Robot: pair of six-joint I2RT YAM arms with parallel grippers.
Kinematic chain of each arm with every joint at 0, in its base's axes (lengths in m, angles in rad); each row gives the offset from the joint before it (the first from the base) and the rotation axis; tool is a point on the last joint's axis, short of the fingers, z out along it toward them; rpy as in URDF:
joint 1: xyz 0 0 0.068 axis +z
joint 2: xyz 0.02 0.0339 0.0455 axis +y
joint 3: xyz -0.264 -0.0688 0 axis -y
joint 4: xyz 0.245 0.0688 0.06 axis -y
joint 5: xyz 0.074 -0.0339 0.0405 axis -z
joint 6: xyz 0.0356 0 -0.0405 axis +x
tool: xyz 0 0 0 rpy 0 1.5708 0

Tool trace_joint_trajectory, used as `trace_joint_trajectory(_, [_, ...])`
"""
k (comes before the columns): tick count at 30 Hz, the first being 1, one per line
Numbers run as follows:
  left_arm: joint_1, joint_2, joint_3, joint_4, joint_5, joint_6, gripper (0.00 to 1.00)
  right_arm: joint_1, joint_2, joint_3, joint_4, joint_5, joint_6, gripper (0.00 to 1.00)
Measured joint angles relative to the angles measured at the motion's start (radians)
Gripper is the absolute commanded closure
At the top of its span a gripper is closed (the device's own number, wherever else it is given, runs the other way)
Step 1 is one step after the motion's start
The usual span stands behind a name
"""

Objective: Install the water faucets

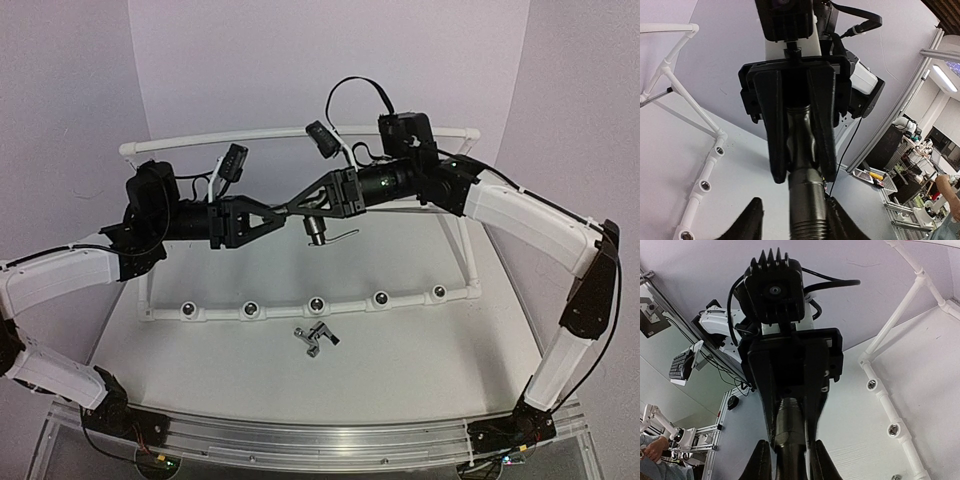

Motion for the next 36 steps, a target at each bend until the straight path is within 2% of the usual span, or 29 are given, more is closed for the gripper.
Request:
trace_joint_trajectory(2, [0.000, -0.001, 0.007, -0.037, -0.025, 0.016, 0.08, 0.000, 0.000, 0.000, 0.000, -0.007, 0.000, 1.00])
trace_joint_trajectory(4, [0.003, -0.001, 0.031, -0.120, -0.068, 0.033, 0.01, -0.005, 0.000, -0.002, 0.000, -0.011, 0.000, 1.00])
trace_joint_trajectory(8, [0.028, -0.011, 0.058, -0.251, -0.136, 0.039, 0.00, -0.047, -0.008, -0.030, -0.014, 0.003, -0.036, 1.00])
trace_joint_trajectory(13, [0.084, -0.026, 0.085, -0.439, -0.284, 0.030, 0.00, -0.122, -0.011, -0.036, -0.186, 0.174, -0.269, 1.00])
trace_joint_trajectory(16, [0.111, -0.012, 0.126, -0.565, -0.383, 0.031, 0.00, -0.126, -0.012, -0.036, -0.302, 0.307, -0.436, 1.00])
trace_joint_trajectory(20, [0.135, 0.045, 0.179, -0.702, -0.494, 0.031, 0.00, -0.059, -0.031, -0.052, -0.417, 0.542, -0.674, 1.00])
trace_joint_trajectory(24, [0.170, 0.111, 0.181, -0.797, -0.545, 0.007, 0.00, 0.104, -0.056, -0.108, -0.464, 0.787, -0.884, 1.00])
trace_joint_trajectory(29, [0.208, 0.140, 0.151, -0.861, -0.594, -0.050, 0.00, 0.266, -0.007, -0.111, -0.482, 1.001, -1.033, 1.00])
trace_joint_trajectory(36, [0.211, 0.145, 0.101, -0.883, -0.595, -0.092, 0.00, 0.331, 0.132, -0.108, -0.477, 1.227, -1.125, 1.00])
